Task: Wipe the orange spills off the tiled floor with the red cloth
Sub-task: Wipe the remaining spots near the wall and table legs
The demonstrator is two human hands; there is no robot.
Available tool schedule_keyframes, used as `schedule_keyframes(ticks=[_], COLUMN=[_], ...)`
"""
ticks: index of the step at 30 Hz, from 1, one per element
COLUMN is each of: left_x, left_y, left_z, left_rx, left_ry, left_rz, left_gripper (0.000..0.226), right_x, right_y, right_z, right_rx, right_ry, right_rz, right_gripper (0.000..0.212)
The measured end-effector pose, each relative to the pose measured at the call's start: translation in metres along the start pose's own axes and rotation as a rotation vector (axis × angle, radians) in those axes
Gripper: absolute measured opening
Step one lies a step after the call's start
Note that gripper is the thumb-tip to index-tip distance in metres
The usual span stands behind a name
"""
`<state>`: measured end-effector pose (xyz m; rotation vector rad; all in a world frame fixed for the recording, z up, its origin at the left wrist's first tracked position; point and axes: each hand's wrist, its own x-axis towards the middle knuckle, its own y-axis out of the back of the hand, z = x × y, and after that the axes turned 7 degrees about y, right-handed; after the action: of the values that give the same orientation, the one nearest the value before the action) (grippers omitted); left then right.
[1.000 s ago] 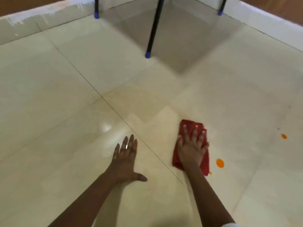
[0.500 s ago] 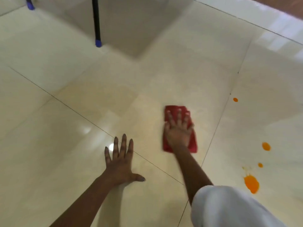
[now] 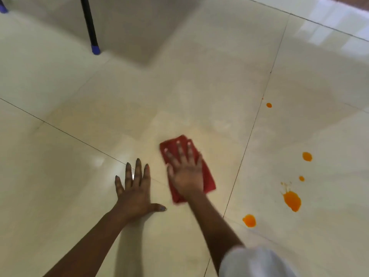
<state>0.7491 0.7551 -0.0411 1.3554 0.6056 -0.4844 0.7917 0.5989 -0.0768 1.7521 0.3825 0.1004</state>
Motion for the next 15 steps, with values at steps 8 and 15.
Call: schedule_keyframes(ticks=[8, 15], left_x=[-0.012, -0.005], left_y=[-0.026, -0.03], left_z=[0.046, 0.08], left_rx=[0.137, 0.174], left_ry=[-0.361, -0.392], left_rz=[0.004, 0.002], left_gripper=[0.149, 0.145], right_x=[-0.154, -0.163], right_y=[-0.005, -0.016], right_z=[0.098, 0.055], right_rx=[-0.098, -0.148], right_ry=[-0.364, -0.079], right_rz=[0.182, 0.085], right_gripper=[0.053, 0.052])
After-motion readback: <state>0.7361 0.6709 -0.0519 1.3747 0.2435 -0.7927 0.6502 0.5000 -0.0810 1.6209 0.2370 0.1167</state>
